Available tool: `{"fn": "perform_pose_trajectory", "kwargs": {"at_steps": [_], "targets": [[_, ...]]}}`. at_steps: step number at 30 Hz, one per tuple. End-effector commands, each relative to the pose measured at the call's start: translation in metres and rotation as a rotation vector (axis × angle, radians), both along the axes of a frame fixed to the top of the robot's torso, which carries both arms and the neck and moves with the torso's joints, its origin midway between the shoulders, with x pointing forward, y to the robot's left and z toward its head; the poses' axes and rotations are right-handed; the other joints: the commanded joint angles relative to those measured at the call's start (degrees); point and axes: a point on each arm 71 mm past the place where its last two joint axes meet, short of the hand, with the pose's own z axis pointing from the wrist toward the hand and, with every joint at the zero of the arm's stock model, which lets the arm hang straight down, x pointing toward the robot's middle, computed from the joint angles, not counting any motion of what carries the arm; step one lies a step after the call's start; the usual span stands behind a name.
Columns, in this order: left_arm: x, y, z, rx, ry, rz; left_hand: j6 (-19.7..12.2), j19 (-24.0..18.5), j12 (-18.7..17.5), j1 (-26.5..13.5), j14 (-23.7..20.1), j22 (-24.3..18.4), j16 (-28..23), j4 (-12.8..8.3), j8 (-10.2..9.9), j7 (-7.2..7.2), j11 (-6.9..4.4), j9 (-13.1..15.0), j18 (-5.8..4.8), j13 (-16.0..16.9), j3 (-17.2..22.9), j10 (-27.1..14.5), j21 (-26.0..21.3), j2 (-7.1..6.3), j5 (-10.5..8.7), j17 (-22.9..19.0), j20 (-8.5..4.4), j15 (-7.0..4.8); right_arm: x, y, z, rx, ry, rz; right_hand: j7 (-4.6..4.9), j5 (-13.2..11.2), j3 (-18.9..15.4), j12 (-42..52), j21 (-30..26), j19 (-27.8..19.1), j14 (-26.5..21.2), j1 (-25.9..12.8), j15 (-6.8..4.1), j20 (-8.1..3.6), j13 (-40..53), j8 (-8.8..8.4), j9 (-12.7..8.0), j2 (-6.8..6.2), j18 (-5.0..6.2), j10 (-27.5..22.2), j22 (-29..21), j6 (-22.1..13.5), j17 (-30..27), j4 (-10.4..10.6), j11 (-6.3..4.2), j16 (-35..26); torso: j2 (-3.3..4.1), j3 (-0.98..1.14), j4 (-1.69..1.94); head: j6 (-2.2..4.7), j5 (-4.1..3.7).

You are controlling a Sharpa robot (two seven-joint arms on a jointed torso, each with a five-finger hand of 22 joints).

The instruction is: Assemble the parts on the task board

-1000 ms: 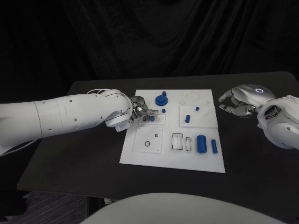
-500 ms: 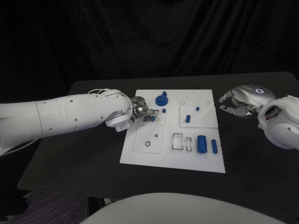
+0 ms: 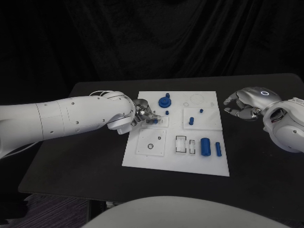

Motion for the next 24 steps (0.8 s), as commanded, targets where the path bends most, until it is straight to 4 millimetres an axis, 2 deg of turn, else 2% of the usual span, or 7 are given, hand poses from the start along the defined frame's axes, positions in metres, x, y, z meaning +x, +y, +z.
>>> {"fn": "perform_pose_trajectory", "kwargs": {"at_steps": [1,10,14,24], "targets": [[-0.0013,-0.0034,0.0001,0.01,-0.019,-0.049,-0.23,0.18,0.05,0.42,0.29,0.26,-0.01,-0.33,-0.13,-0.08,-0.21,0.06,-0.11,8.27,-0.14,0.16,-0.26,-0.06,0.32,1.26,-0.17,-0.27,-0.0003,-0.0014,-0.0018,-0.01,0.007,-0.018,0.19,0.2,0.27,-0.22,-0.17,-0.47,2.05,0.42,0.33,-0.04,4.04,-0.16,-0.07,-0.12,0.5,-0.37,6.77,0.35,-0.05,0.06,-0.09,-0.36,0.01,-0.01,-0.01,0.0,-0.01],[-0.0021,-0.0038,-0.0009,0.023,-0.012,-0.06,-0.2,0.21,0.07,0.43,0.28,0.29,-0.02,-0.35,-0.16,-0.06,-0.21,0.05,-0.12,8.3,-0.21,0.19,-0.26,-0.23,0.37,1.23,-0.18,-0.28,-0.0003,-0.0015,-0.0022,-0.012,0.01,-0.019,0.19,0.2,0.27,-0.22,-0.17,-0.47,2.05,0.42,0.33,-0.04,4.04,-0.16,-0.07,-0.12,0.5,-0.37,6.77,0.35,-0.05,0.06,-0.09,-0.36,-0.04,-0.02,0.01,0.0,-0.07],[-0.0025,-0.004,-0.0018,0.029,-0.005,-0.061,-0.26,0.39,0.11,1.73,0.4,0.48,0.03,-1.5,-0.43,-0.2,-0.33,0.01,-0.14,8.36,0.35,0.28,-0.24,-0.5,1.06,1.38,-0.28,-0.38,-0.0002,-0.0014,-0.0024,-0.01,0.013,-0.021,0.19,0.19,0.3,-0.31,-0.39,-0.53,2.0,0.4,0.33,-0.03,3.93,-0.17,-0.08,-0.16,0.53,-0.45,6.72,0.37,-0.16,0.07,-0.09,-0.52,-0.03,-0.02,-0.05,0.0,-0.03],[-0.0027,-0.0056,-0.006,0.032,0.001,-0.059,-0.23,0.5,0.17,2.67,0.47,0.61,0.04,-2.41,-0.59,-0.3,-0.44,0.01,-0.15,8.44,1.11,0.39,-0.28,-0.34,1.87,1.43,-0.36,-0.48,-0.0004,-0.002,-0.0027,-0.007,0.02,-0.025,0.19,0.19,0.31,-0.34,-0.5,-0.56,1.99,0.41,0.34,-0.03,3.89,-0.17,-0.08,-0.17,0.55,-0.48,6.69,0.38,-0.17,0.07,-0.09,-0.54,0.01,0.04,-0.01,0.0,-0.27]]}}
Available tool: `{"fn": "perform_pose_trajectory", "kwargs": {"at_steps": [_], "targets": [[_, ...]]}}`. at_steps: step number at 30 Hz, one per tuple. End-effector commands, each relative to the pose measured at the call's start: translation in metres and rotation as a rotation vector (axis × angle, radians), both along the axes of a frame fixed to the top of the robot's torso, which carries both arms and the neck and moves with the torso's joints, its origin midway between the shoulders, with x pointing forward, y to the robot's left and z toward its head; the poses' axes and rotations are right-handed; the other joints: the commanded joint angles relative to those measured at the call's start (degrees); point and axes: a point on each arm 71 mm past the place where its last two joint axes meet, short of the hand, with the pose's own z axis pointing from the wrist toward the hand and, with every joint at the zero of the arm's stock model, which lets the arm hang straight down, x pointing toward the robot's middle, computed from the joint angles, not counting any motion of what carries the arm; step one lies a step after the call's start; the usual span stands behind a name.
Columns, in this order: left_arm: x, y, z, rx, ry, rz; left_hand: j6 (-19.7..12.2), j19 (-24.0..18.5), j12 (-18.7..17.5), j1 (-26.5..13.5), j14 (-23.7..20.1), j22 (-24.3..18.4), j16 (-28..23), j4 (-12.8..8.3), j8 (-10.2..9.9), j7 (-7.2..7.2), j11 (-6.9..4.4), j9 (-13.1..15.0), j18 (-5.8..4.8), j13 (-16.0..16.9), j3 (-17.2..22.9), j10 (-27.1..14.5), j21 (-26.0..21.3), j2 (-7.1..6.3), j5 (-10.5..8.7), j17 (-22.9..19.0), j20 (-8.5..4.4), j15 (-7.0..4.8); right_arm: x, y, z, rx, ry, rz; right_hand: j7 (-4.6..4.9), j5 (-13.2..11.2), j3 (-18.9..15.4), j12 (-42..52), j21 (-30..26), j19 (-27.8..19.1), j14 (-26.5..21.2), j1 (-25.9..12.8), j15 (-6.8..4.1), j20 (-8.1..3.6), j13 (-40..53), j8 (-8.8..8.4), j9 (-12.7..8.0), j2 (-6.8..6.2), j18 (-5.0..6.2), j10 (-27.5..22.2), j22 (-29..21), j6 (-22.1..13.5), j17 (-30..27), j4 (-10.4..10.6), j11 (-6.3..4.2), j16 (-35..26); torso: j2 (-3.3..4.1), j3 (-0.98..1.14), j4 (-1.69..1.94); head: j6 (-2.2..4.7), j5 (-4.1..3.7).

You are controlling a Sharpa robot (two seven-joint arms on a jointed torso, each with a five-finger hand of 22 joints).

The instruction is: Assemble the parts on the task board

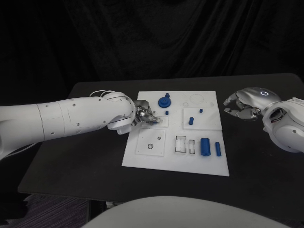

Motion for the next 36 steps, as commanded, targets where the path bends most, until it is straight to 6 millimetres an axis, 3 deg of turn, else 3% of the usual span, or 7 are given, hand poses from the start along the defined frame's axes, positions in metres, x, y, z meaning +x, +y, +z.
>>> {"fn": "perform_pose_trajectory", "kwargs": {"at_steps": [1,8,18,21,36], "targets": [[-0.0026,-0.0025,-0.0044,-0.001,0.012,-0.017,-0.25,0.34,0.14,0.75,0.25,0.67,0.04,-0.41,-0.4,-0.3,-0.21,-0.08,-0.17,8.42,0.27,0.13,-0.25,-0.01,0.52,1.42,-0.16,-0.29,-0.0005,-0.0017,-0.0017,-0.005,0.01,-0.02,0.2,0.19,0.31,-0.21,-0.12,-0.56,1.99,0.41,0.34,-0.03,3.93,-0.17,-0.09,-0.17,0.55,-0.48,6.7,0.38,-0.06,0.07,-0.09,-0.22,0.03,0.04,0.02,0.0,-0.18],[-0.003,-0.0037,-0.0057,-0.015,0.003,-0.02,-0.33,0.31,0.07,0.95,0.24,0.67,0.0,-0.68,-0.57,-0.3,-0.24,-0.09,-0.15,8.37,0.87,0.06,-0.41,0.19,1.86,1.37,-0.21,-0.32,-0.0004,-0.0019,-0.0019,-0.007,0.013,-0.021,0.2,0.19,0.31,-0.21,-0.12,-0.56,1.99,0.41,0.34,-0.03,3.93,-0.17,-0.09,-0.17,0.55,-0.48,6.7,0.38,-0.06,0.07,-0.09,-0.22,0.03,0.01,0.02,0.0,-0.15],[-0.0032,-0.0034,-0.0062,-0.021,-0.002,-0.021,-0.46,0.3,-0.05,0.97,0.19,0.82,-0.07,-1.02,-1.08,-0.31,-0.26,-0.2,-0.13,8.32,2.61,-0.05,-0.7,0.09,6.34,1.3,-0.26,-0.34,-0.0002,-0.002,-0.0025,-0.005,0.02,-0.024,0.2,0.2,0.37,-0.26,-0.28,-0.6,1.95,0.42,0.34,-0.02,3.88,-0.16,-0.09,-0.18,0.57,-0.53,6.66,0.43,-0.14,0.06,-0.08,-0.34,0.03,0.01,0.01,0.0,-0.22],[-0.0031,-0.0029,-0.0061,-0.023,-0.005,-0.019,-0.44,0.34,-0.09,1.18,0.19,0.95,-0.07,-1.46,-1.31,-0.35,-0.31,-0.25,-0.13,8.32,4.0,-0.08,-0.8,-0.13,8.33,1.32,-0.3,-0.38,-0.0001,-0.0023,-0.0027,-0.005,0.023,-0.026,0.2,0.2,0.37,-0.26,-0.28,-0.6,1.95,0.42,0.34,-0.02,3.88,-0.16,-0.09,-0.18,0.57,-0.53,6.66,0.43,-0.14,0.06,-0.08,-0.34,0.03,0.03,0.06,0.0,-0.28],[-0.0026,-0.0019,-0.0044,-0.044,-0.031,-0.015,-0.2,0.47,-0.34,1.54,0.15,1.38,-0.14,-4.0,-1.81,-0.45,-0.43,-0.33,-0.14,8.19,9.79,-0.25,-1.08,-1.99,12.23,1.27,-0.43,-0.5,0.0,-0.0029,-0.0036,-0.01,0.031,-0.031,0.21,0.2,0.4,-0.31,-0.51,-0.66,1.93,0.43,0.35,-0.01,3.82,-0.17,-0.1,-0.18,0.6,-0.58,6.6,0.44,-0.19,0.06,-0.07,-0.42,0.03,0.02,0.02,0.0,-0.16]]}}
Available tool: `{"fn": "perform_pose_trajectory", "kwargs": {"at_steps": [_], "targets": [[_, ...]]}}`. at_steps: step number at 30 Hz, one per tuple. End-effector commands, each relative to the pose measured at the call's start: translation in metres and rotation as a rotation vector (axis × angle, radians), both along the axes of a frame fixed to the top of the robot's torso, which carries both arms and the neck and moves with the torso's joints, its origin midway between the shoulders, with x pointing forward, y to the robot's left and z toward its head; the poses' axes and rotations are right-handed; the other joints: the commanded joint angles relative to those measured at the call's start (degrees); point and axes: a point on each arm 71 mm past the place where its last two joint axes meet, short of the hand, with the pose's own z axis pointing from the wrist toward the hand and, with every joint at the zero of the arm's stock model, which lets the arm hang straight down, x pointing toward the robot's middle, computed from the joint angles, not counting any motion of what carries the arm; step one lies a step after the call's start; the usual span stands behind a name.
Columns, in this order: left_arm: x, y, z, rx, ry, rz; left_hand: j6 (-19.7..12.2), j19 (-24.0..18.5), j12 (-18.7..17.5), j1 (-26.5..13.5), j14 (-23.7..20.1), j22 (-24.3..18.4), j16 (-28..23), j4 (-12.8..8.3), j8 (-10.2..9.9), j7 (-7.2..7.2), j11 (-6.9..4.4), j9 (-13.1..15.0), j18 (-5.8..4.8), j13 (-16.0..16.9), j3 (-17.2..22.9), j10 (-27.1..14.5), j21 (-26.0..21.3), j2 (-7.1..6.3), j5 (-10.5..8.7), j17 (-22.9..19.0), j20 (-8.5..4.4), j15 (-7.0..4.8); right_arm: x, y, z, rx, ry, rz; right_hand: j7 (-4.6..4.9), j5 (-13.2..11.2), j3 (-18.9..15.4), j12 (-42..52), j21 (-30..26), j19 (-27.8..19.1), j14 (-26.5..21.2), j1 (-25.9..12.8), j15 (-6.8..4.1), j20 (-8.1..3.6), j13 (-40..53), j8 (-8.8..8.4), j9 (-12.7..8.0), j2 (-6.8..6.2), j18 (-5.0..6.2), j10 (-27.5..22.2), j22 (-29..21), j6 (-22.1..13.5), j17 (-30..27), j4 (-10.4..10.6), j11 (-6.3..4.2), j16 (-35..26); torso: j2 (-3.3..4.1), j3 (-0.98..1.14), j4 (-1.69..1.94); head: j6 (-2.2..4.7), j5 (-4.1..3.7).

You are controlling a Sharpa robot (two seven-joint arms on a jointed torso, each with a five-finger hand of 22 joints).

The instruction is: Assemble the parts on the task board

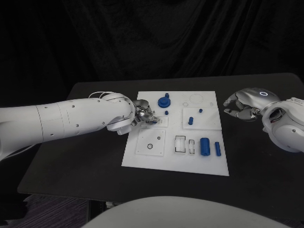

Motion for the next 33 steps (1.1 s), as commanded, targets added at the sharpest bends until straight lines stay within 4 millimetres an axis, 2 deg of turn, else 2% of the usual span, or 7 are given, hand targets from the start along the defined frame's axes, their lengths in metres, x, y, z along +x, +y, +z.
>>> {"fn": "perform_pose_trajectory", "kwargs": {"at_steps": [1,9,14,18,27,33], "targets": [[-0.0023,-0.0024,-0.003,-0.018,-0.005,-0.011,-0.16,0.25,-0.33,-0.12,-0.04,1.39,-0.13,-0.36,-0.32,-0.05,-0.22,-0.03,-0.14,8.2,0.86,-0.02,-0.23,-0.81,0.52,1.29,-0.23,-0.3,-0.0001,-0.0018,-0.0021,-0.011,0.011,-0.02,0.0,0.2,0.4,-0.32,-0.18,-0.25,1.93,0.43,0.35,-0.01,3.82,-0.17,-0.07,-0.18,0.61,-0.38,6.6,0.23,-0.05,0.06,0.14,-0.2,0.01,0.0,-0.02,0.0,0.05],[-0.0034,-0.0026,-0.0023,-0.031,-0.008,-0.026,-0.13,0.19,-0.41,-0.3,-0.1,1.4,-0.18,-0.79,-0.41,-0.03,-0.21,-0.05,-0.11,8.15,1.99,-0.08,-0.39,-1.25,0.32,1.21,-0.22,-0.28,0.0,-0.0025,-0.0024,-0.015,0.015,-0.023,0.01,0.21,0.43,-0.43,-0.35,-0.29,1.89,0.44,0.35,-0.01,3.69,-0.18,-0.07,-0.18,0.64,-0.48,6.56,0.23,-0.15,0.05,0.14,-0.36,0.05,0.01,0.0,0.0,0.07],[-0.0046,-0.0022,-0.0017,-0.039,-0.008,-0.039,0.09,0.24,-0.45,-0.76,-0.04,1.63,-0.13,-1.58,-0.51,-0.03,-0.19,-0.04,-0.12,8.15,4.71,-0.06,-0.52,-2.07,-1.83,1.38,-0.19,-0.27,0.0001,-0.0026,-0.0027,-0.017,0.017,-0.025,0.02,0.22,0.46,-0.53,-0.56,-0.34,1.84,0.45,0.36,-0.01,3.57,-0.18,-0.08,-0.18,0.67,-0.57,6.51,0.23,-0.28,0.05,0.15,-0.55,0.03,-0.01,0.06,0.0,0.02],[-0.0059,-0.0002,-0.002,-0.037,0.004,-0.048,0.28,0.34,-0.39,-0.91,0.03,1.75,-0.08,-1.59,-0.46,-0.03,-0.19,-0.02,-0.15,8.2,5.16,0.03,-0.46,-2.35,-2.45,1.49,-0.19,-0.27,0.0002,-0.0028,-0.003,-0.019,0.019,-0.027,0.03,0.22,0.51,-0.75,-0.98,-0.45,1.74,0.45,0.37,0.0,3.32,-0.21,-0.1,-0.17,0.73,-0.77,6.41,0.22,-0.59,0.06,0.16,-1.02,-0.02,0.05,0.03,0.0,0.0],[-0.0081,0.0044,-0.0044,-0.055,0.076,-0.051,0.95,0.6,-0.38,-0.42,0.08,2.12,-0.06,-2.17,-0.27,-0.23,-0.33,0.02,-0.24,8.22,6.13,0.12,-0.22,-3.12,-3.08,1.59,-0.24,-0.36,0.0006,-0.0029,-0.0033,-0.022,0.022,-0.03,0.04,0.22,0.61,-1.07,-1.67,-0.63,1.54,0.45,0.4,0.03,2.96,-0.31,-0.15,-0.22,0.83,-1.06,6.22,0.12,-1.07,0.07,0.18,-1.76,-0.04,0.04,-0.01,0.0,-0.03],[-0.0071,0.0052,-0.0053,-0.049,0.091,-0.046,1.02,0.63,-0.29,-0.46,0.13,2.16,-0.02,-2.11,-0.27,-0.22,-0.34,0.0,-0.25,8.31,6.18,0.22,-0.19,-3.11,-3.07,1.68,-0.25,-0.37,0.0007,-0.0031,-0.0035,-0.024,0.024,-0.032,0.04,0.22,0.64,-1.13,-1.81,-0.67,1.49,0.44,0.4,0.04,2.9,-0.33,-0.17,-0.23,0.85,-1.11,6.19,0.09,-1.17,0.08,0.18,-1.91,-0.07,0.06,-0.07,0.0,-0.04]]}}
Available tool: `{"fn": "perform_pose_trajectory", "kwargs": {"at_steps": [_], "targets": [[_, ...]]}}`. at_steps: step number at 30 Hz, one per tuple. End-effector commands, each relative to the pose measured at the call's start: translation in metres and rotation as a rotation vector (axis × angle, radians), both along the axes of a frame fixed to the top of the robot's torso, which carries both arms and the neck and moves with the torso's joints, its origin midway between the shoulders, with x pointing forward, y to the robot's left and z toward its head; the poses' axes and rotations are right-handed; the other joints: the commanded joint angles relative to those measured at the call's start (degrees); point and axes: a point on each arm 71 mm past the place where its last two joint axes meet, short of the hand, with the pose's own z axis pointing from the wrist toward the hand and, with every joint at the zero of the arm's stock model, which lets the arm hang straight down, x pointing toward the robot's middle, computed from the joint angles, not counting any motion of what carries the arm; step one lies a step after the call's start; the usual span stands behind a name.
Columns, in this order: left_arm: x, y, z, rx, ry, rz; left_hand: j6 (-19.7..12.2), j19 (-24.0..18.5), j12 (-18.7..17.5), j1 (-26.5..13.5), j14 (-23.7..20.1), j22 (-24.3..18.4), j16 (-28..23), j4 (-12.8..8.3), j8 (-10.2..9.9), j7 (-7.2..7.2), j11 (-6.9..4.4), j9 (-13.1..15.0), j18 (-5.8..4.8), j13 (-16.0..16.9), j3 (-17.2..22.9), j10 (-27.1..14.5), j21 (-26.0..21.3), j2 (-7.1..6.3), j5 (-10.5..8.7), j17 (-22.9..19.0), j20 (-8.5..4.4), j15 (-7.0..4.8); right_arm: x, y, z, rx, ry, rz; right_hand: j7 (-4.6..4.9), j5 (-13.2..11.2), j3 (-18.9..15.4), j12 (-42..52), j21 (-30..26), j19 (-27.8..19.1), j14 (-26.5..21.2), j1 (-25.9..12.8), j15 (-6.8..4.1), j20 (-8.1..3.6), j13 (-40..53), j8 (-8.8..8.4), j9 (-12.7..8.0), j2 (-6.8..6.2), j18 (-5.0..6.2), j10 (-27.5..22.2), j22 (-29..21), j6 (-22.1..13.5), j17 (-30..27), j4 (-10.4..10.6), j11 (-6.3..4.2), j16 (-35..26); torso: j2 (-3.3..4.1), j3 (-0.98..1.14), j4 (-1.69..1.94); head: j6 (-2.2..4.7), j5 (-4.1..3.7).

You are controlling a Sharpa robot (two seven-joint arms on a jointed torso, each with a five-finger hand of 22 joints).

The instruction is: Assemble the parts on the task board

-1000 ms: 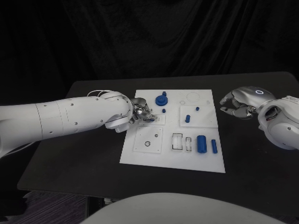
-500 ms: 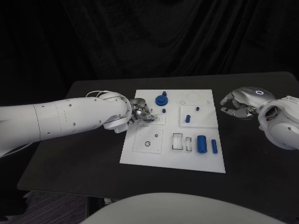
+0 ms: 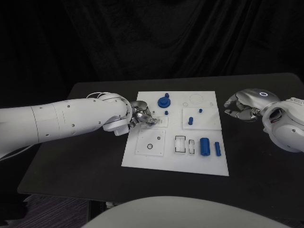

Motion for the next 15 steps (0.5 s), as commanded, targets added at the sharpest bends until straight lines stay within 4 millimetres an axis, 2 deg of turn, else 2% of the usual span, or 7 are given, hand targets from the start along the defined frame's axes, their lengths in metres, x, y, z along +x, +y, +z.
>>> {"fn": "perform_pose_trajectory", "kwargs": {"at_steps": [1,15], "targets": [[-0.0033,-0.0033,-0.0041,-0.011,0.056,-0.024,0.53,0.43,-0.07,-0.07,0.12,2.18,-0.04,0.26,0.32,-0.1,-0.35,0.02,-0.25,8.31,0.4,0.23,0.04,-0.53,-0.35,1.63,-0.05,-0.38,0.0,-0.0014,-0.0017,-0.012,0.007,-0.019,0.04,0.22,0.32,-0.22,-0.3,-0.26,1.49,0.44,0.4,0.03,2.85,-0.33,-0.07,-0.22,0.85,-0.48,6.19,0.09,-0.05,0.08,-0.03,-0.19,-0.03,-0.02,-0.03,0.0,-0.01],[0.0005,-0.0026,-0.0063,0.009,0.072,-0.015,0.44,0.25,-0.3,-0.46,-0.03,2.08,-0.16,0.94,0.03,0.02,-0.28,-0.19,-0.19,8.09,0.78,0.0,-0.25,-0.21,-0.43,1.37,-0.06,-0.35,0.0005,-0.0007,-0.002,-0.014,0.009,-0.019,0.03,0.2,0.42,-0.46,-0.83,-0.4,1.36,0.41,0.41,0.05,2.6,-0.46,-0.13,-0.27,0.92,-0.67,6.04,-0.06,-0.36,0.11,-0.03,-0.67,0.06,-0.06,-0.03,0.0,-0.05]]}}
